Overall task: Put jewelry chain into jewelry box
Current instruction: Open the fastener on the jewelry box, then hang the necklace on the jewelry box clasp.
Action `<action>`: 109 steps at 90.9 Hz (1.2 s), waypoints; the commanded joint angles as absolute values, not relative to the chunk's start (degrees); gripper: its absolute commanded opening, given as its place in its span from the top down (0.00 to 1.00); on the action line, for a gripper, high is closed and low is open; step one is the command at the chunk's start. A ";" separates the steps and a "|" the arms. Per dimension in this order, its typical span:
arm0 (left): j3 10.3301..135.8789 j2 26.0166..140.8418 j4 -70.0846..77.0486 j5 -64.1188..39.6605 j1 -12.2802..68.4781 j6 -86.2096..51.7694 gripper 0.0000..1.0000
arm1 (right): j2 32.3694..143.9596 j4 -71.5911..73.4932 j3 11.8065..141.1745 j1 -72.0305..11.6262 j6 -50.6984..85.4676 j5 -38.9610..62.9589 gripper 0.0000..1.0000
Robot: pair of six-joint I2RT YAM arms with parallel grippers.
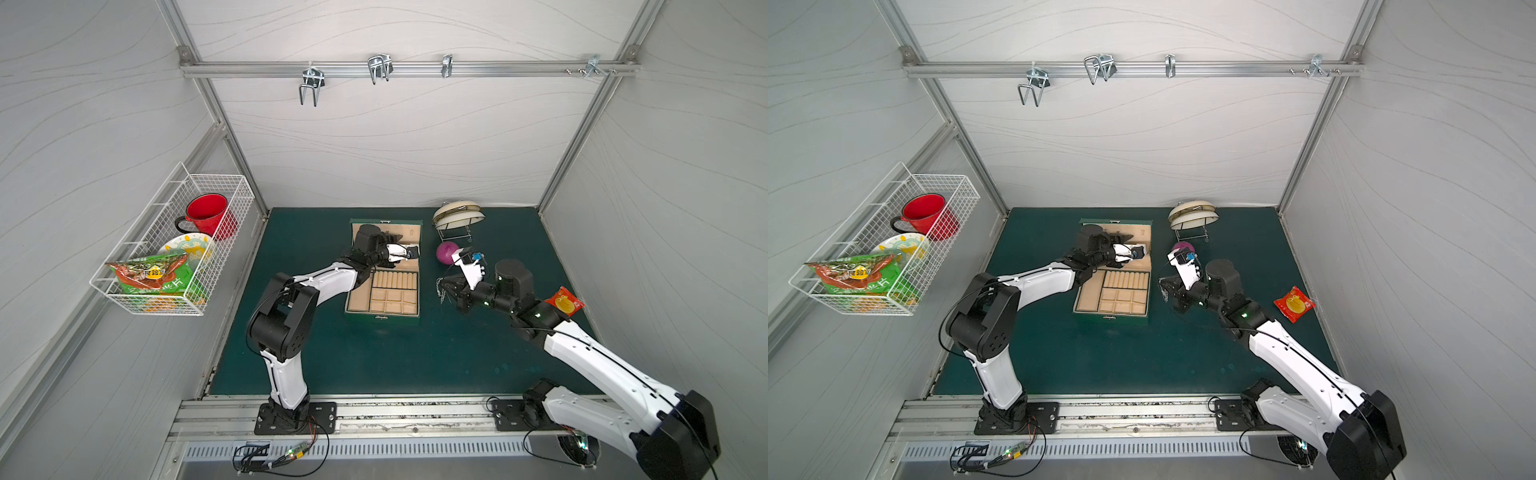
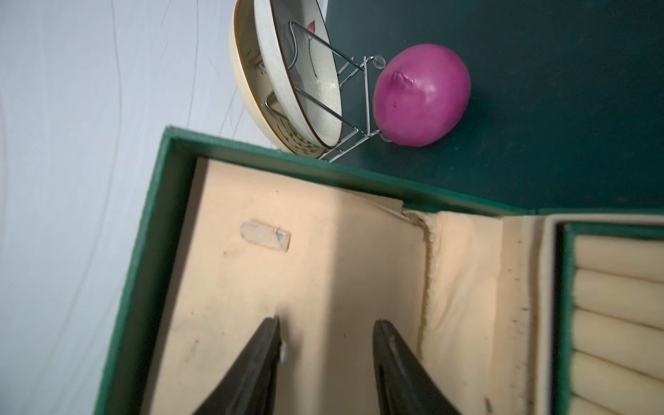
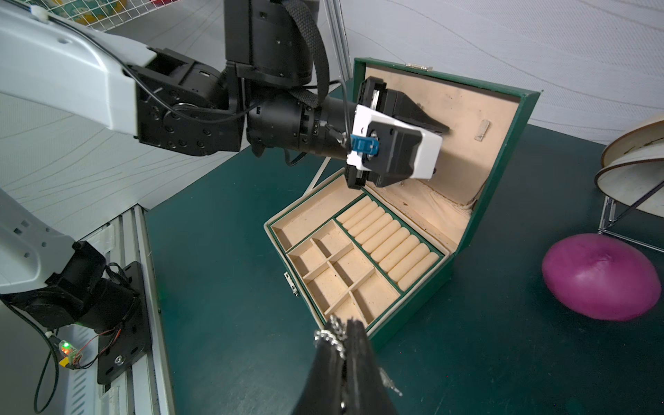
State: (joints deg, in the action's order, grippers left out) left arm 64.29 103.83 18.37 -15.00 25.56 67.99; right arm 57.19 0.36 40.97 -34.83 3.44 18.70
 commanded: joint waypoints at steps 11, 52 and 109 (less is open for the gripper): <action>62.10 93.88 10.06 -25.36 25.49 48.44 0.00 | 57.31 -1.96 44.31 -34.54 4.41 15.95 1.00; 43.58 73.82 30.05 -40.16 25.48 2.06 0.18 | 63.91 -2.32 51.56 -37.20 5.36 15.13 1.00; 37.27 79.99 35.67 -46.09 25.49 -2.64 0.44 | 74.72 -0.13 59.39 -44.66 5.53 13.10 1.00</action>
